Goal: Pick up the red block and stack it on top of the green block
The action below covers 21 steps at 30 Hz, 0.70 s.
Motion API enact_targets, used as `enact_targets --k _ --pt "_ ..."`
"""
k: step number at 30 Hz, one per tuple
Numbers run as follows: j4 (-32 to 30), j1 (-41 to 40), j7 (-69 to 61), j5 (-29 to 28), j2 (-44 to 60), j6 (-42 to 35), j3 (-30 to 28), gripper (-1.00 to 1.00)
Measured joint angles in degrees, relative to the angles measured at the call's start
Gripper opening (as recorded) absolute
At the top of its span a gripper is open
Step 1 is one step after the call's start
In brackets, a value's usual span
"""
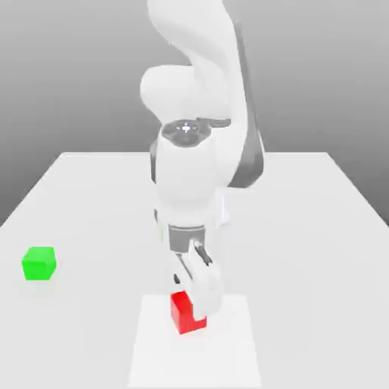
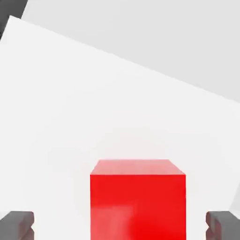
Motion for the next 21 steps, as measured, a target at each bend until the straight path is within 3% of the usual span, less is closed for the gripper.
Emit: enact_targets --k 4,5,12,21 --pt "0.4 3.6 3.2 -4.6 4.3 3.5 -4.8 0.00" --pt "0.4 4.5 3.7 -5.4 5.2 4.2 -5.9 -1.00" --pt "0.4 4.6 3.8 -5.5 5.3 4.4 -6.0 -1.00" --pt "-0.5 0.8 -3.5 4.9 -3.6 -2.7 0.4 -1.00"
